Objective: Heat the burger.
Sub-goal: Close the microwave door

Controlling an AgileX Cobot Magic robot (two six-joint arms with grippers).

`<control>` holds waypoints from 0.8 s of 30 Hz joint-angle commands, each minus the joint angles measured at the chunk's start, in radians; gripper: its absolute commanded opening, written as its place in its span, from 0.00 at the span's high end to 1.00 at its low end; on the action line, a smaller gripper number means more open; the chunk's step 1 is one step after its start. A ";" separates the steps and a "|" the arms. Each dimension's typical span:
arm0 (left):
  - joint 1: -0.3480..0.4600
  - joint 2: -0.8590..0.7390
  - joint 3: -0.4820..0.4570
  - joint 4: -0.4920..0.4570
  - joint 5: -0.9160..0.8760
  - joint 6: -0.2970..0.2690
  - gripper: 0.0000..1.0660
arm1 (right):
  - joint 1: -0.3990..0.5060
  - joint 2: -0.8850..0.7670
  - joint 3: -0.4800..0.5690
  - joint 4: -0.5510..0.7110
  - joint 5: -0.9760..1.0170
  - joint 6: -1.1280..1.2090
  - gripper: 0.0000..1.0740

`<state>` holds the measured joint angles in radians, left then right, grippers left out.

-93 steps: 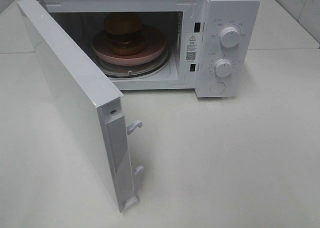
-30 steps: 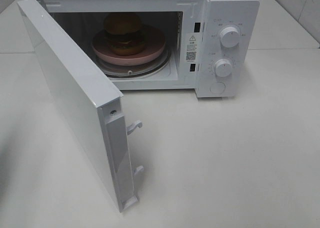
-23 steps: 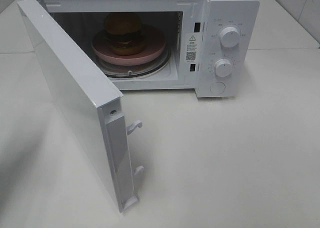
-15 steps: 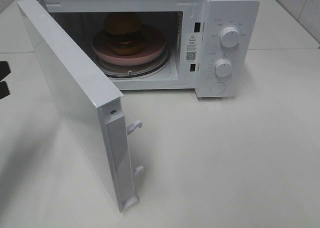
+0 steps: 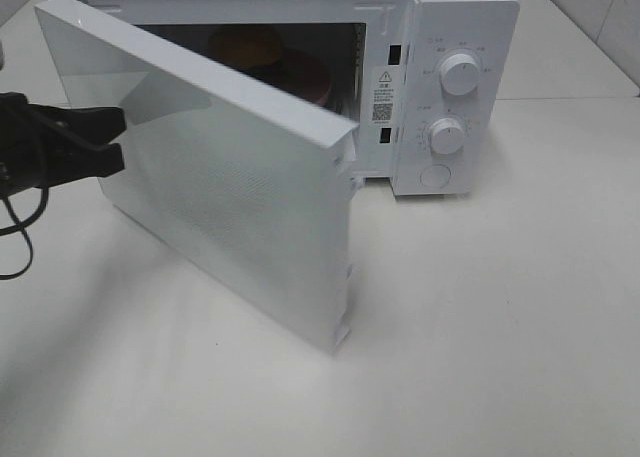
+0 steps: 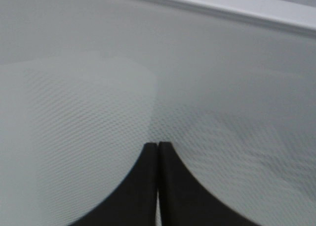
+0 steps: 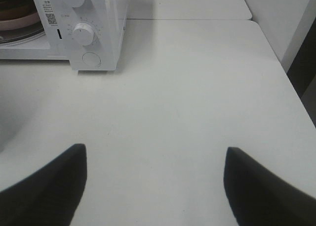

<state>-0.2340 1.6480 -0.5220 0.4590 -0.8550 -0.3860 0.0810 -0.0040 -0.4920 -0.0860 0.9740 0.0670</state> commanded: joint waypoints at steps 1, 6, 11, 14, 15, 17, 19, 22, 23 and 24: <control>-0.077 0.015 -0.032 -0.088 -0.018 0.044 1.00 | -0.003 -0.030 0.001 0.003 -0.017 -0.012 0.29; -0.162 0.030 -0.058 -0.254 0.008 0.117 1.00 | -0.003 -0.030 0.001 0.003 -0.017 -0.012 0.29; -0.232 0.050 -0.102 -0.345 0.082 0.147 1.00 | -0.003 -0.030 0.001 0.003 -0.017 -0.012 0.29; -0.284 0.083 -0.155 -0.395 0.094 0.177 1.00 | -0.003 -0.030 0.001 0.003 -0.017 -0.012 0.29; -0.295 0.093 -0.169 -0.408 0.095 0.183 1.00 | -0.003 -0.030 0.001 0.003 -0.017 -0.012 0.29; -0.310 0.111 -0.196 -0.437 0.101 0.196 1.00 | -0.003 -0.030 0.001 0.003 -0.017 -0.012 0.29; -0.318 0.118 -0.210 -0.450 0.106 0.197 1.00 | -0.003 -0.030 0.001 0.003 -0.017 -0.012 0.29; -0.334 0.147 -0.254 -0.476 0.128 0.197 1.00 | -0.003 -0.030 0.001 0.003 -0.017 -0.012 0.29; -0.347 0.159 -0.284 -0.487 0.146 0.197 1.00 | -0.003 -0.030 0.001 0.003 -0.017 -0.012 0.29; -0.347 0.159 -0.284 -0.487 0.146 0.197 1.00 | -0.003 -0.030 0.001 0.003 -0.017 -0.012 0.29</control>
<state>-0.5760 1.8070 -0.7910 -0.0120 -0.7100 -0.1920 0.0810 -0.0040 -0.4920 -0.0860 0.9740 0.0670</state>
